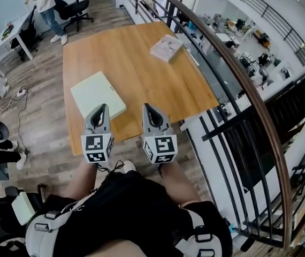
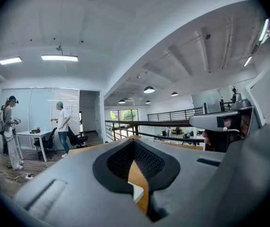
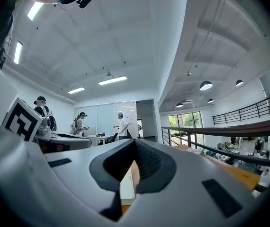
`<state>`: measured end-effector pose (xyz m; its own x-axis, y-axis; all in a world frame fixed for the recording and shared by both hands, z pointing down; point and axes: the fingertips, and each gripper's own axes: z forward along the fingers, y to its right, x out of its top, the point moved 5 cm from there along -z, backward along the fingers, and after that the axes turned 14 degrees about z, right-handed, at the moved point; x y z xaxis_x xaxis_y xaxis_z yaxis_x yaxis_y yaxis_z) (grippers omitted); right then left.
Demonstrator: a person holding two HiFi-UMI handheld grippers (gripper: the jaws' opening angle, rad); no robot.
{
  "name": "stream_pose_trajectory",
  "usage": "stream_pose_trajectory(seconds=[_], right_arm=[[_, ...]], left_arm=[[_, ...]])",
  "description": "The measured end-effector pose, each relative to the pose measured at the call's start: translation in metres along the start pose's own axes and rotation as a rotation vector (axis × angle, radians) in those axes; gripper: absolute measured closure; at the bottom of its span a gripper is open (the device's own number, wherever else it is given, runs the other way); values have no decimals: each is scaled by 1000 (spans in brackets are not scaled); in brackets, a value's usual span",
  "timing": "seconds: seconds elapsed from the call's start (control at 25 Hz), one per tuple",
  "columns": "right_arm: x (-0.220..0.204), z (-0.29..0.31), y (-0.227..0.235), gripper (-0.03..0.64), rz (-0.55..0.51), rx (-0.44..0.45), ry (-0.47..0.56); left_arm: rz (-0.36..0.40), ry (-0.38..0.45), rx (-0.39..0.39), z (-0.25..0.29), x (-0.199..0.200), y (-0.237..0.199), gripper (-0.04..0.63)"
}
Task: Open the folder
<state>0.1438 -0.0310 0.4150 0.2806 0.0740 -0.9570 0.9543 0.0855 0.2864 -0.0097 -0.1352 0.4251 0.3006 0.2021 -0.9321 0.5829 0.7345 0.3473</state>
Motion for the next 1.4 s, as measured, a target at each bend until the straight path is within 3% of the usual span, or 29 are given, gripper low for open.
stream_pose_trajectory(seconds=[0.48,0.64,0.84,1.12,1.4], right_arm=[[-21,87,12,612,-9,58,-118],[-31,99,12,612,-3,88,-162],[-44,116,10,612,8,162,-202],[-57,158,26,612,35,293,-263],[-72,198,58,612,50,419,-368]], left_arm=[[-41,-65,62,39,-39,-47,595],[-25,-90,175,34,-52,-59,595],[47,-129,277,25,-63,-68,595],[27,-235,382,42,-78,-78,595],[29,-365,423,68,-82,-63,595]])
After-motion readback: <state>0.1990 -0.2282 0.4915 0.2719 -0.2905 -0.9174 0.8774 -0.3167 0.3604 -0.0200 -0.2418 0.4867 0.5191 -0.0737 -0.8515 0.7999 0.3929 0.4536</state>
